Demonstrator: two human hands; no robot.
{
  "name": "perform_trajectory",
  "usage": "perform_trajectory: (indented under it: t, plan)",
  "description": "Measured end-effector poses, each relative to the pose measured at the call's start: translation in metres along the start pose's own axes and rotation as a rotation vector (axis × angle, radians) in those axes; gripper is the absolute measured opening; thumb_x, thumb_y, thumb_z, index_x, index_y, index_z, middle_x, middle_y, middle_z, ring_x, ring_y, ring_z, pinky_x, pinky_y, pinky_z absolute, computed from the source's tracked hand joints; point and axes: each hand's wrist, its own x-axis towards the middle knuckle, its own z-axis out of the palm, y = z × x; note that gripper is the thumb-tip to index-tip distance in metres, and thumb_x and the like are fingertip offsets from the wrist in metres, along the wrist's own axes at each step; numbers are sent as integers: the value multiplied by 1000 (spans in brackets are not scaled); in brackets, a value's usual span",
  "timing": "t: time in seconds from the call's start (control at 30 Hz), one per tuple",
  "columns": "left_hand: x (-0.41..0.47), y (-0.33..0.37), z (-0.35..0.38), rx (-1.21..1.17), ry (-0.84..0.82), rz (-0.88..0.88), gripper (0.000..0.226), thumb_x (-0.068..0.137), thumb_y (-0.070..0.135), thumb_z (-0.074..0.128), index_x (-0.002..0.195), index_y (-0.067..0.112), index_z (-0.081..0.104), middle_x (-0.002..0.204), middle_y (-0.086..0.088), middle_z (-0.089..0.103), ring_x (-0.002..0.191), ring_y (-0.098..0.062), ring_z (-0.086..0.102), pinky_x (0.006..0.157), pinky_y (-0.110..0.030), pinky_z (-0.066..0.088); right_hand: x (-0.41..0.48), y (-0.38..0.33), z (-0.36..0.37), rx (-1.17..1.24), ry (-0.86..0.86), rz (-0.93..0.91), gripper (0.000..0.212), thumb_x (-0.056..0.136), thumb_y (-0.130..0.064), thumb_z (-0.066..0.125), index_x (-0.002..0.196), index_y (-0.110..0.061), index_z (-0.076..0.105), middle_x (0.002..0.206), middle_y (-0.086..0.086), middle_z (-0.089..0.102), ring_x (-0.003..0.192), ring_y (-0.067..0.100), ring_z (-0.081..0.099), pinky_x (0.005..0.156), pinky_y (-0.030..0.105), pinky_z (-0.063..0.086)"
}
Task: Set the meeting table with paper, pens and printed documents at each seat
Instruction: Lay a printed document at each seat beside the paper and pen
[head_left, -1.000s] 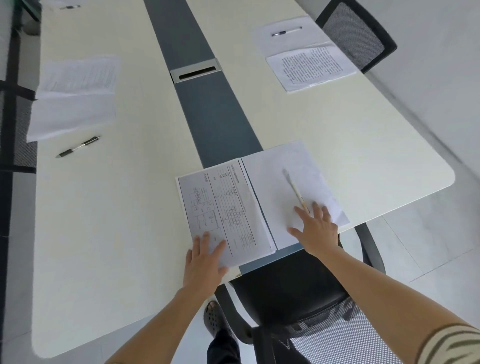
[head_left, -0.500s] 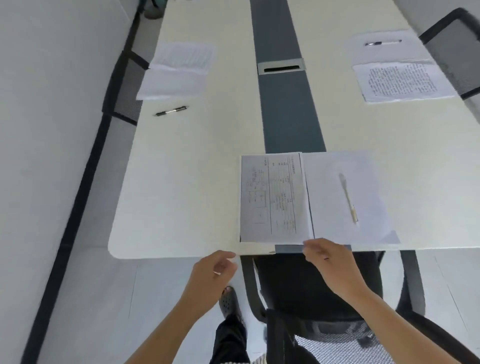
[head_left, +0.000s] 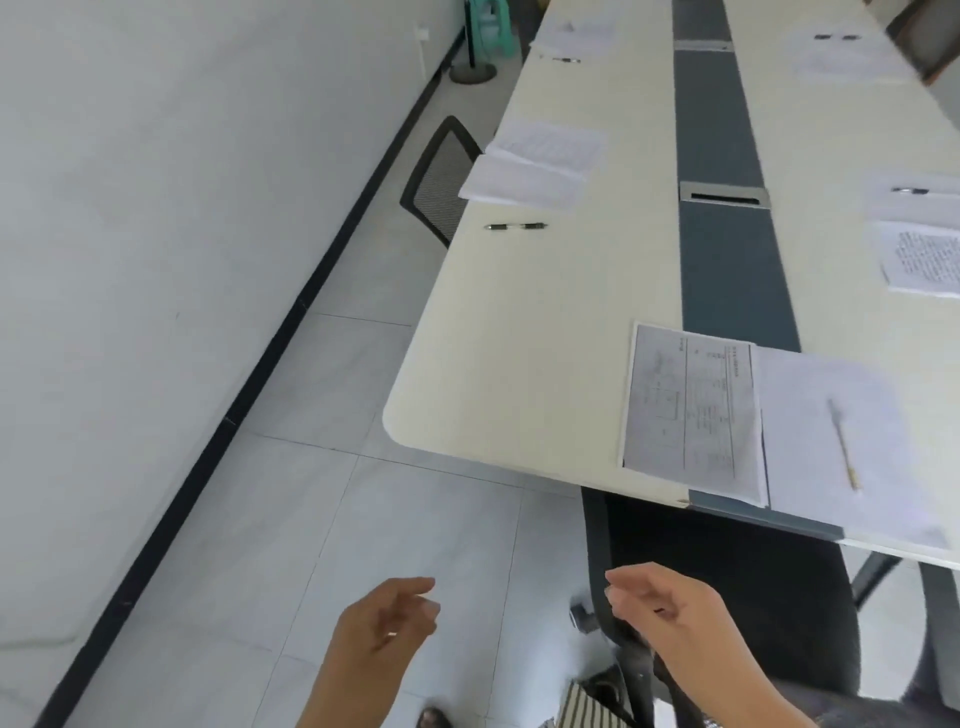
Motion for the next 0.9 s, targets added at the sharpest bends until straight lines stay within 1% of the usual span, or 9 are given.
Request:
perform_trajectory:
  t: [0.07,0.2,0.23,0.3,0.43,0.6,0.73,0.83,0.9]
  plan:
    - [-10,-14,-44,-15,39,19,16,85,11,69,91,24,72,87,-5,75,78,-17,72,70,-26,53,-7,-19,37,9,12,-16,14,87,-21,70,95,-32,73,88,-13,76,80,0,70,73,15,54]
    - [-39,-50,-132,-51,157,4,17,87,10,66,95,24,71,87,-4,76,78,-18,71,76,-33,54,-18,-52,110,-10,-50,-47,13,86,-20,72,95,-29,74,86,-9,77,81,9,73,79,34,59]
    - [-46,-58,-153,-72,206,3,17,87,8,65,95,23,71,85,-4,76,78,-19,71,75,-34,54,-20,-63,126,-23,-81,-62,13,86,-21,72,94,-30,74,86,-11,77,80,7,72,78,33,59]
    - [-57,-71,-187,-130,301,1,18,87,4,64,93,19,71,82,-6,76,77,-22,71,73,-35,54,-23,-88,154,-57,-141,-101,12,86,-23,72,93,-32,73,84,-16,76,79,2,70,73,24,56]
    - [-51,-87,-226,-236,410,-23,18,87,0,63,92,15,71,81,-8,76,80,-27,71,72,-37,54,-4,-134,187,-101,-173,-198,13,85,-22,73,93,-33,74,87,-17,76,84,0,71,76,18,52]
    - [-17,-80,-257,-275,395,-30,18,87,1,63,94,16,72,84,-7,76,77,-21,72,74,-38,56,41,-178,219,-82,-183,-226,14,84,-21,73,91,-33,74,87,-16,76,85,2,70,76,18,51]
    - [41,-73,-303,-262,403,-64,15,87,4,66,95,15,71,84,-7,77,80,-24,72,70,-34,53,101,-207,251,-52,-181,-224,16,83,-18,74,89,-32,75,87,-13,77,85,6,72,79,22,53]
    - [95,-52,-336,-224,400,-56,13,86,7,68,96,16,71,84,-6,77,80,-24,72,72,-35,54,154,-236,266,-41,-187,-218,16,83,-16,74,89,-31,75,86,-11,77,85,10,72,76,18,54]
    - [128,-23,-359,-201,371,-21,17,87,3,64,96,16,71,84,-6,77,80,-23,72,72,-35,55,183,-266,273,-33,-190,-223,15,83,-18,75,89,-31,75,85,-10,77,85,12,72,77,22,55]
